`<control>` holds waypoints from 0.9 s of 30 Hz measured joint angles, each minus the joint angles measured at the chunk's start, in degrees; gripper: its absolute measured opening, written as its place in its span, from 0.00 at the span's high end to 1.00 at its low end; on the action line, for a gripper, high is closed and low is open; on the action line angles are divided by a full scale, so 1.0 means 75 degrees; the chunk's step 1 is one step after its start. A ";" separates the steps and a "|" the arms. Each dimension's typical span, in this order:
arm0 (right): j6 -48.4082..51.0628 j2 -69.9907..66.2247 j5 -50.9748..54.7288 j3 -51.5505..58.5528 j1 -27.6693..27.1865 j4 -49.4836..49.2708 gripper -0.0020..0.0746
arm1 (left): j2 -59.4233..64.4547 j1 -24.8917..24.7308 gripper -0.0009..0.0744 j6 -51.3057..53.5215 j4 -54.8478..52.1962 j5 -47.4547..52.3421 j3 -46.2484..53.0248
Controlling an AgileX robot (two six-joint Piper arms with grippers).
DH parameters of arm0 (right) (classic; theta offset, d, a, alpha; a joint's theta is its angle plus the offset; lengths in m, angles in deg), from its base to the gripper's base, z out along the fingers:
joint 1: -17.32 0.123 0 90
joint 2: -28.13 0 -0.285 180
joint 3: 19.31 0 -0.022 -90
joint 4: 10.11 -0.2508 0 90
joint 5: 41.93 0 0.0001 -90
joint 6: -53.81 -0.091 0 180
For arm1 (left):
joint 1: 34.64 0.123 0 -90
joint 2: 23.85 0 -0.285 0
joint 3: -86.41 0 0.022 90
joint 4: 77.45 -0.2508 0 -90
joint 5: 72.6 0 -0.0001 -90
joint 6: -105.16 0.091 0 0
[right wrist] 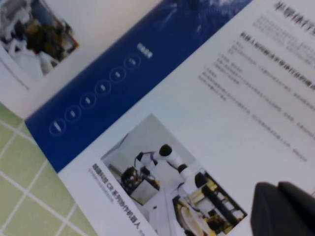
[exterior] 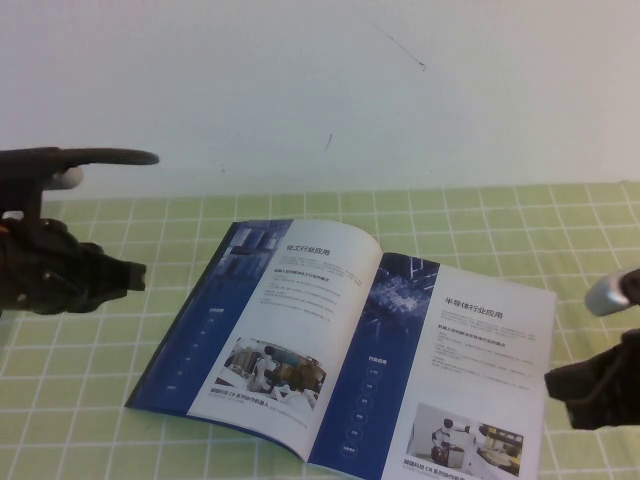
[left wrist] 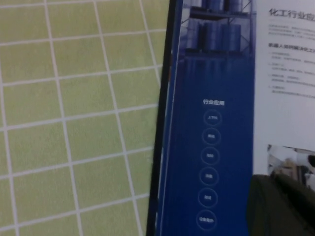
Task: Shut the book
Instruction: 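Close the open booklet and leave it lying on the table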
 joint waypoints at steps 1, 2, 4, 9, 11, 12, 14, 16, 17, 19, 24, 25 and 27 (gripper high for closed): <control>0.0044 -0.0210 -0.0215 -0.0004 0.0184 -0.0056 0.98 | 0.0342 0.0000 0.99 0.0093 0.0017 -0.0031 -0.0130; 0.0143 -0.0468 -0.0458 -0.0021 0.0413 -0.0146 0.98 | 0.0680 0.0000 0.99 0.0159 0.0028 -0.0063 -0.0233; 0.0317 -0.0931 -0.0879 -0.0058 0.0841 -0.0247 0.98 | 0.1334 -0.0020 0.99 0.0260 0.0011 -0.0126 -0.0466; 0.0555 -0.2140 -0.1476 -0.0408 0.1592 -0.0378 0.98 | 0.2641 -0.0086 0.99 0.0295 -0.0153 -0.0225 -0.0966; 0.0587 -0.2485 -0.1588 -0.0549 0.1769 -0.0414 0.98 | 0.3065 -0.0086 0.99 0.0295 -0.0279 -0.0294 -0.1159; 0.0599 -0.2618 -0.1620 -0.0586 0.1839 -0.0414 0.98 | 0.3248 -0.0086 0.99 0.0295 -0.0310 -0.0330 -0.1252; 0.0618 -0.2823 -0.1635 -0.0679 0.1896 -0.0457 0.98 | 0.3554 -0.0086 0.99 0.0295 -0.0346 -0.0368 -0.1432; 0.0618 -0.2925 -0.1635 -0.0734 0.1896 -0.0503 0.98 | 0.3859 -0.0086 0.99 0.0295 -0.0410 -0.0382 -0.1653; 0.0621 -0.2965 -0.1635 -0.0767 0.1896 -0.0537 0.98 | 0.3971 -0.0086 0.99 0.0295 -0.0465 -0.0401 -0.1725; 0.0634 -0.3027 -0.1619 -0.0770 0.1896 -0.0601 0.98 | 0.4220 -0.0086 0.99 0.0236 -0.0702 -0.0493 -0.1890; 0.0648 -0.3071 -0.1607 -0.0770 0.1896 -0.0632 0.98 | 0.4648 -0.0086 0.99 -0.0492 -0.1719 -0.0561 -0.2192; 0.0648 -0.3071 -0.1604 -0.0770 0.1896 -0.0632 0.98 | 0.4725 -0.0086 0.99 -0.0610 -0.1828 -0.0548 -0.2254; 0.0648 -0.3071 -0.1590 -0.0783 0.1896 -0.0648 0.98 | 0.4859 -0.0086 0.99 -0.0722 -0.1944 -0.0452 -0.2349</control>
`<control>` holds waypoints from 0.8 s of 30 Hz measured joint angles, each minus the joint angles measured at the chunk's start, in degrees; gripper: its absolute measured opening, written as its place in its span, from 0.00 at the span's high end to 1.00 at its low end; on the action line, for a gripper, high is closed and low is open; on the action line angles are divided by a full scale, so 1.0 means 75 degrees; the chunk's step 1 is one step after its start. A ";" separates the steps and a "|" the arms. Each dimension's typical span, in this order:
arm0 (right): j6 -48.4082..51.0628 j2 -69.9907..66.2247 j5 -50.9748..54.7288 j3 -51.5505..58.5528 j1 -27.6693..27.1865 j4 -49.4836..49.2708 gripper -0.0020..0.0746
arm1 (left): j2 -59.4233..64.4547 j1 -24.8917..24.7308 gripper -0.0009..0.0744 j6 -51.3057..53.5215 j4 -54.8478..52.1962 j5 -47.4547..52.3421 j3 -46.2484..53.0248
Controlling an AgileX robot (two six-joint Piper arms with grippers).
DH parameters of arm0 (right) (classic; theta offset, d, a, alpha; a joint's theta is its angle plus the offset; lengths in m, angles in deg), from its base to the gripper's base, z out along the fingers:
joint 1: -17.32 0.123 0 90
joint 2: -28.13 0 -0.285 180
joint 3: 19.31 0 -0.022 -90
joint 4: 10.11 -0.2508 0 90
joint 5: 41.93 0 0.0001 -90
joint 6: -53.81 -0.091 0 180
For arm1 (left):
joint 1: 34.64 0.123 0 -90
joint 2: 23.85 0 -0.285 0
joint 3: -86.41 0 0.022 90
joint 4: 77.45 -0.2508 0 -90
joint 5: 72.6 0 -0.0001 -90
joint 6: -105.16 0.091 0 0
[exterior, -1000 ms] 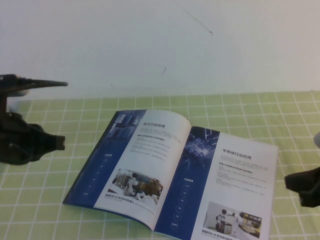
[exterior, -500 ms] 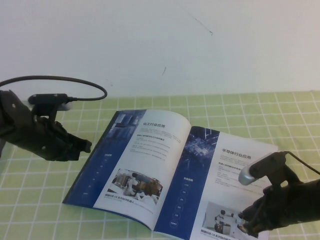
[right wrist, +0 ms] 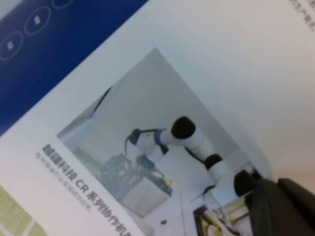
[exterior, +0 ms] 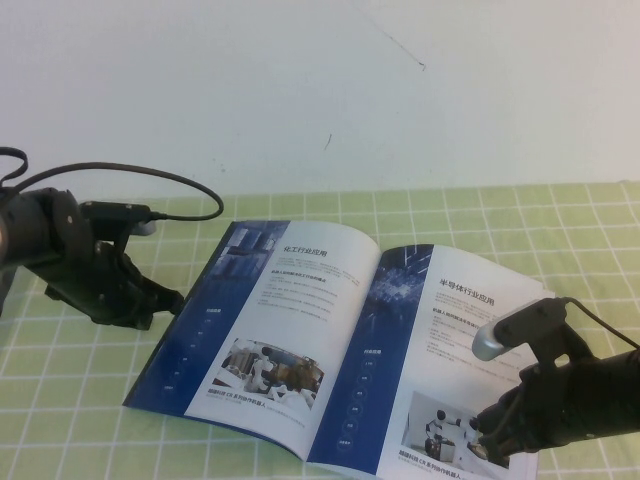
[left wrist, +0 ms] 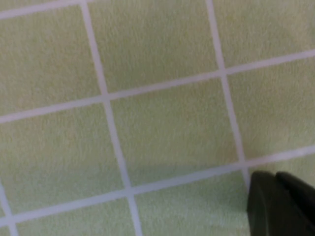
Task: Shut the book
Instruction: 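Close the open booklet and leave it lying on the table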
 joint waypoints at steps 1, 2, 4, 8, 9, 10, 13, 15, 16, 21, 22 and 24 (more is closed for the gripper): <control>0.0000 0.0000 0.0000 0.0000 0.0000 0.0001 0.98 | 0.0049 0.0000 0.99 -0.0057 -0.0043 0.0102 -0.0036; 0.0000 0.0000 0.0000 0.0000 0.0000 0.0001 0.98 | 0.0068 -0.0019 0.99 -0.0106 -0.0061 0.0138 -0.0071; 0.0000 0.0000 0.0000 0.0000 0.0000 0.0001 0.98 | 0.0100 -0.0098 0.99 -0.0289 -0.0222 0.0264 -0.0119; 0.0000 0.0000 0.0000 0.0000 0.0000 0.0001 0.98 | 0.0114 -0.0454 0.99 -0.0718 -0.0937 0.0298 -0.0137; 0.0000 0.0000 0.0000 0.0000 0.0000 0.0001 0.98 | 0.0114 -0.0588 0.99 -0.0900 -0.1161 0.0311 -0.0140; 0.0000 0.0000 0.0000 0.0000 0.0000 0.0001 0.98 | 0.0114 -0.0729 0.99 -0.1123 -0.1398 0.0311 -0.0140; 0.0000 -0.0002 0.0000 0.0000 0.0000 0.0001 0.98 | 0.0114 -0.1067 0.99 -0.1951 -0.2056 0.0311 -0.0140; 0.0014 -0.0002 0.0000 0.0000 0.0000 0.0001 0.98 | 0.0114 -0.1223 0.99 -0.2272 -0.2323 0.0340 -0.0140; 0.0014 -0.0002 0.0000 0.0000 0.0000 0.0001 0.98 | 0.0114 -0.1262 0.99 -0.2361 -0.2415 0.0358 -0.0140; 0.0027 -0.0002 0.0000 0.0000 0.0000 0.0001 0.98 | 0.0127 -0.1405 0.99 -0.2619 -0.2816 0.0416 -0.0153; 0.0028 -0.0002 0.0000 0.0000 0.0000 0.0001 0.98 | 0.0127 -0.1424 0.99 -0.2704 -0.2974 0.0447 -0.0153; 0.0028 -0.0002 0.0000 0.0000 0.0000 0.0001 0.98 | 0.0138 -0.1467 0.99 -0.3091 -0.3425 0.0528 -0.0186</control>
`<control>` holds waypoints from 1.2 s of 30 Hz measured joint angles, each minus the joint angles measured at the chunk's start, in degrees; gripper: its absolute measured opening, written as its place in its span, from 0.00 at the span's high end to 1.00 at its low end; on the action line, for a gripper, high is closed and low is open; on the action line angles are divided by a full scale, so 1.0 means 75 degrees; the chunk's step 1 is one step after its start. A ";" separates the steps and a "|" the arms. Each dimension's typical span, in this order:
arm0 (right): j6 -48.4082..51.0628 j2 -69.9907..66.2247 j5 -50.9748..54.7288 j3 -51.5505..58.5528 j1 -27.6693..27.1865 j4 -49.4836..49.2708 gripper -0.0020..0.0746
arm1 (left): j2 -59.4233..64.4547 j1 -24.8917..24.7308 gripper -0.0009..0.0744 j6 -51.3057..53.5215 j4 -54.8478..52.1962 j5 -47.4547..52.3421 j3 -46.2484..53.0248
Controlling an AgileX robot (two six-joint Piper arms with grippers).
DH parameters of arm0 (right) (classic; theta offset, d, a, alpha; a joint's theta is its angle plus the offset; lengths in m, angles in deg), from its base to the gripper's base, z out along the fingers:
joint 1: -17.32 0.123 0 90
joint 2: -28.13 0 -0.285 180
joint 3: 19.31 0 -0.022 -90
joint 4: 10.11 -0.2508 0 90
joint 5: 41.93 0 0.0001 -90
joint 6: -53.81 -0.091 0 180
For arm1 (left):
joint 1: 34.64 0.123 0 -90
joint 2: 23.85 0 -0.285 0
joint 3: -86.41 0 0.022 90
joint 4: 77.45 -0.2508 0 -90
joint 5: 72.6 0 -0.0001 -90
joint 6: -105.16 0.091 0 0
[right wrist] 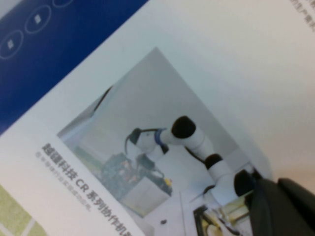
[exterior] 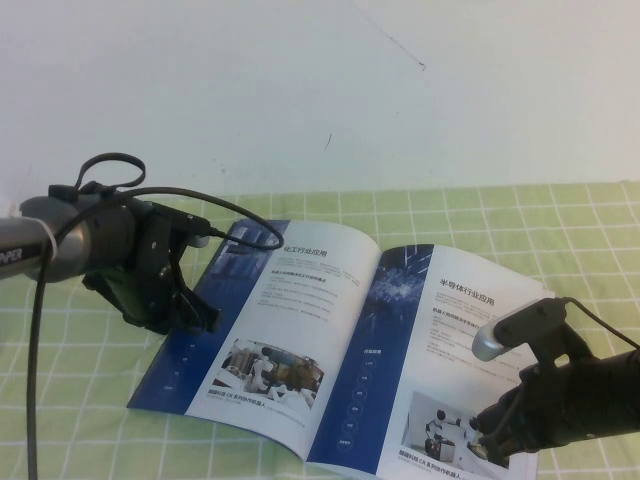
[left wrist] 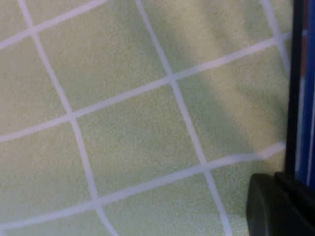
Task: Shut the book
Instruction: 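Close the open booklet and leave it lying on the table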
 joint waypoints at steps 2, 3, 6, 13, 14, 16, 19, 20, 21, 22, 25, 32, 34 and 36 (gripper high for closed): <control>0.0000 0.0000 0.0000 0.0000 0.0000 0.0000 0.98 | 0.0036 -0.0033 0.99 -0.0509 -0.0588 0.0219 -0.0053; 0.0000 0.0000 0.0000 0.0000 0.0000 0.0000 0.98 | 0.0052 -0.0038 0.99 -0.0710 -0.0811 0.0336 -0.0088; 0.0000 0.0000 0.0000 0.0000 0.0000 -0.0031 0.98 | 0.0110 -0.0038 0.99 -0.0945 -0.1006 0.0677 -0.0220; 0.0000 0.0000 0.0000 0.0000 0.0000 -0.0050 0.98 | 0.0126 -0.0038 0.99 -0.0930 -0.0809 0.0779 -0.0358; 0.0000 0.0000 0.0000 0.0000 0.0000 -0.0050 0.98 | 0.0126 -0.0038 0.99 -0.0930 -0.0809 0.0739 -0.0358; 0.0000 0.0000 0.0015 0.0000 0.0000 -0.0050 0.98 | 0.0126 -0.0038 0.99 -0.0930 -0.0787 0.0578 -0.0358; 0.0000 0.0000 0.0015 0.0000 0.0000 -0.0050 0.98 | 0.0172 -0.0038 0.99 -0.0828 -0.0787 0.0314 -0.0361; 0.0000 0.0000 0.0015 0.0000 0.0000 -0.0050 0.98 | 0.0208 -0.0038 0.99 -0.0791 -0.0787 0.0248 -0.0361; 0.0000 0.0000 0.0015 0.0000 0.0000 -0.0050 0.98 | 0.0238 -0.0038 0.99 -0.0751 -0.0766 0.0230 -0.0375; 0.0000 0.0000 0.0015 0.0000 0.0000 -0.0050 0.98 | 0.0252 -0.0038 0.99 -0.0718 -0.0727 0.0230 -0.0375; 0.0000 0.0000 0.0015 0.0000 0.0000 -0.0050 0.98 | 0.0265 -0.0038 0.99 -0.0530 -0.0556 0.0230 -0.0388; 0.0000 -0.0013 0.0015 0.0000 0.0000 -0.0050 0.98 | 0.0269 -0.0038 0.99 0.0725 0.0854 0.0417 -0.0471; 0.0000 -0.0013 0.0015 0.0000 0.0000 -0.0050 0.98 | 0.0269 -0.0025 0.99 0.1295 0.1586 0.0435 -0.0489; 0.0000 -0.0013 0.0015 0.0000 0.0000 -0.0050 0.98 | 0.0238 0.0003 0.99 0.1956 0.2295 0.0517 -0.0505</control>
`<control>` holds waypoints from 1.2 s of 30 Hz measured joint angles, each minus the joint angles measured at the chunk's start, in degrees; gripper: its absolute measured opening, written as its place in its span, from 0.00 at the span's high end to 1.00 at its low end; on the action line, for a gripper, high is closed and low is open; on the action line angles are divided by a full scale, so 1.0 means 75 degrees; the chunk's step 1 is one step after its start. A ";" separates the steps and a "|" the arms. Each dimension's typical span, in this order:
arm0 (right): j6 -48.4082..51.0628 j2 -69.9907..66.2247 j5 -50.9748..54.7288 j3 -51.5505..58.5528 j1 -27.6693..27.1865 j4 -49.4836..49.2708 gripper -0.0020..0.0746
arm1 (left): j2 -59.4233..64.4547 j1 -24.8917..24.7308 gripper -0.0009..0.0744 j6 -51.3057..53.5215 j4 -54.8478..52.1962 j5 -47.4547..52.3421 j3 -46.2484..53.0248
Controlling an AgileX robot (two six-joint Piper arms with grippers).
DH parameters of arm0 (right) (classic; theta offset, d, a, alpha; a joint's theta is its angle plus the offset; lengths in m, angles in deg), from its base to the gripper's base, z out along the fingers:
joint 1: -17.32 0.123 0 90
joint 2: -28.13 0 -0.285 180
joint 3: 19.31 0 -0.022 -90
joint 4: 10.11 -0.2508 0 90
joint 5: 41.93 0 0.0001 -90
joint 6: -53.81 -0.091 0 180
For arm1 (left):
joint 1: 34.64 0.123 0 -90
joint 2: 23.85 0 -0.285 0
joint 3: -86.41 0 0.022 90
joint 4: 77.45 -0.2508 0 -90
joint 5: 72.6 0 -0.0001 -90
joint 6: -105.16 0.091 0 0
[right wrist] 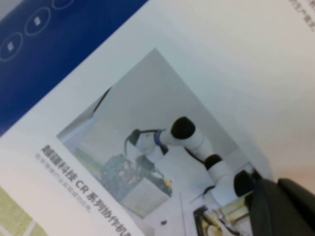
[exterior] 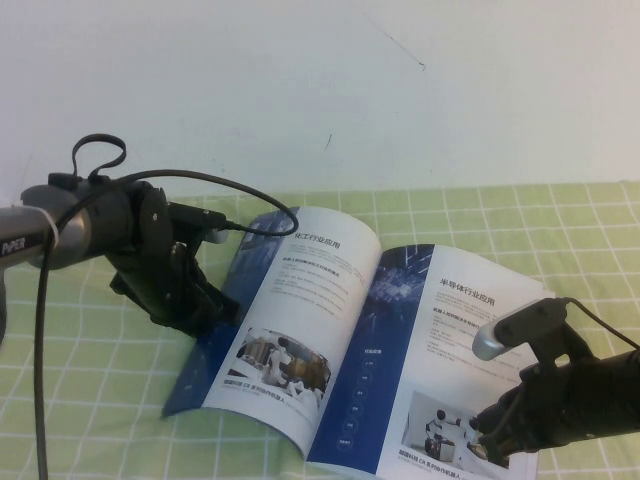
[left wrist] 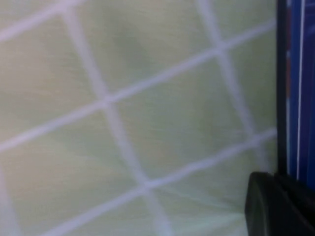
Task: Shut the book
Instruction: 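Close the open booklet and leave it lying on the table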
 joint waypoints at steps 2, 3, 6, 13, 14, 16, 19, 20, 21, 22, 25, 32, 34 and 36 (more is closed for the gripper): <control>0.0000 0.0000 -0.0014 0.0000 0.0000 -0.0013 0.98 | 0.0000 0.0000 0.99 0.0542 0.0759 0.0266 -0.0049; 0.0000 0.0000 -0.0014 0.0000 0.0000 -0.0013 0.98 | 0.0000 0.0000 0.99 0.0726 0.1013 0.0427 -0.0072; 0.0000 0.0000 -0.0014 0.0000 0.0000 -0.0013 0.98 | 0.0030 -0.0041 0.99 0.1312 0.1842 0.1132 -0.0302; 0.0000 0.0029 -0.0014 0.0000 0.0000 -0.0013 0.98 | -0.0101 -0.0041 0.99 0.3455 0.4854 0.2613 -0.1220; 0.0000 0.0094 0.0013 0.0000 0.0000 -0.0013 0.98 | -0.0136 -0.0041 0.99 0.3750 0.5354 0.2853 -0.1350; 0.0000 0.0233 0.0078 0.0018 0.0000 -0.0013 0.98 | -0.0202 -0.0075 0.99 0.4069 0.6029 0.3199 -0.1575; -0.0099 0.0752 0.0323 0.0129 0.0000 0.0377 0.98 | -0.0294 -0.0090 0.99 0.4215 0.6429 0.3472 -0.1899; -0.0220 0.0969 0.0446 0.0142 0.0000 0.0629 0.98 | -0.0337 -0.0090 0.99 0.4252 0.6429 0.3558 -0.1984; -0.0358 0.1273 0.0563 0.0142 0.0000 0.0897 0.98 | -0.0390 -0.0073 0.99 0.4249 0.6362 0.3612 -0.2045; -0.0597 0.1593 0.0740 0.0142 0.0000 0.1330 0.98 | -0.0476 -0.0058 0.99 0.4249 0.6214 0.3697 -0.2114; -0.1850 0.2571 0.1603 0.0142 -0.0057 0.3042 0.98 | -0.0934 -0.0058 0.99 0.4113 0.5200 0.3884 -0.2201; -0.6004 0.5206 0.3665 0.0126 -0.0461 0.8629 0.98 | -0.2301 -0.0042 0.99 0.2469 0.2349 0.3843 -0.2234; -0.7098 0.6037 0.3899 0.0038 -0.0476 0.9768 0.98 | -0.2645 -0.0042 0.99 0.2497 0.2695 0.3785 -0.2234; -0.7954 0.6818 0.3904 -0.0040 -0.0476 1.0605 0.98 | -0.2883 -0.0042 0.99 0.2911 0.3452 0.3780 -0.2247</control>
